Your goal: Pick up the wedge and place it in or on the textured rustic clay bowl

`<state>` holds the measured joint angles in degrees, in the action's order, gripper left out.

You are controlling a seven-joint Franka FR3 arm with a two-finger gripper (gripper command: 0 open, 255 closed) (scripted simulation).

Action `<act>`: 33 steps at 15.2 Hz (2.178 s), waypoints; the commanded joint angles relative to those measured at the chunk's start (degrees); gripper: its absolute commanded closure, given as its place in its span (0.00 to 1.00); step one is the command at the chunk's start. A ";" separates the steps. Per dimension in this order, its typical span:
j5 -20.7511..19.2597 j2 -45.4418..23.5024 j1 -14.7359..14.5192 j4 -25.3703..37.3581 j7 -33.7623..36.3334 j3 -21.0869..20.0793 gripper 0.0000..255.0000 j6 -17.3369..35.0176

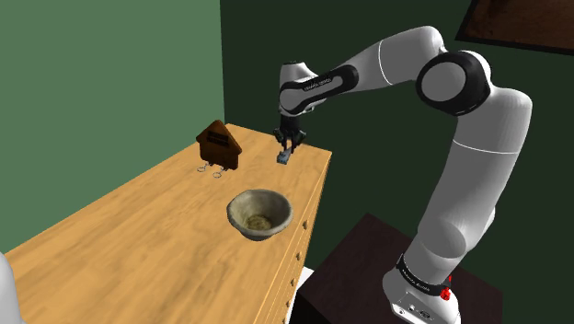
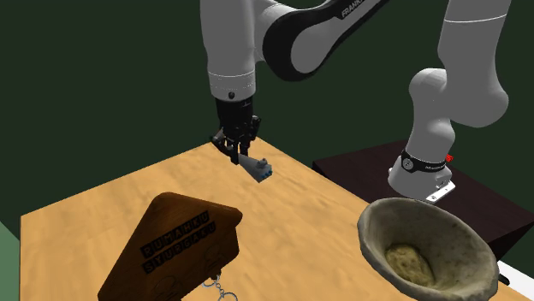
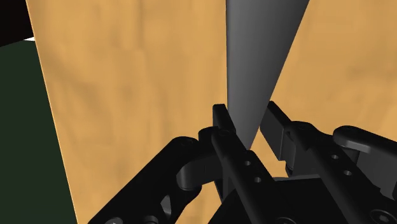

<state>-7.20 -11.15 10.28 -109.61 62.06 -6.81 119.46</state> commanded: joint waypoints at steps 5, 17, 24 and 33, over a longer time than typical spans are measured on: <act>0.47 1.63 0.03 2.66 -0.59 -0.09 1.00 -4.27; 1.08 3.62 0.00 9.41 -1.54 -0.21 1.00 -12.94; 1.37 5.32 -0.57 11.48 -0.91 -0.71 1.00 -16.78; 3.39 15.61 -5.46 -0.62 8.46 -5.57 1.00 -15.59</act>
<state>-4.09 3.47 5.42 -109.04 69.31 -11.76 103.73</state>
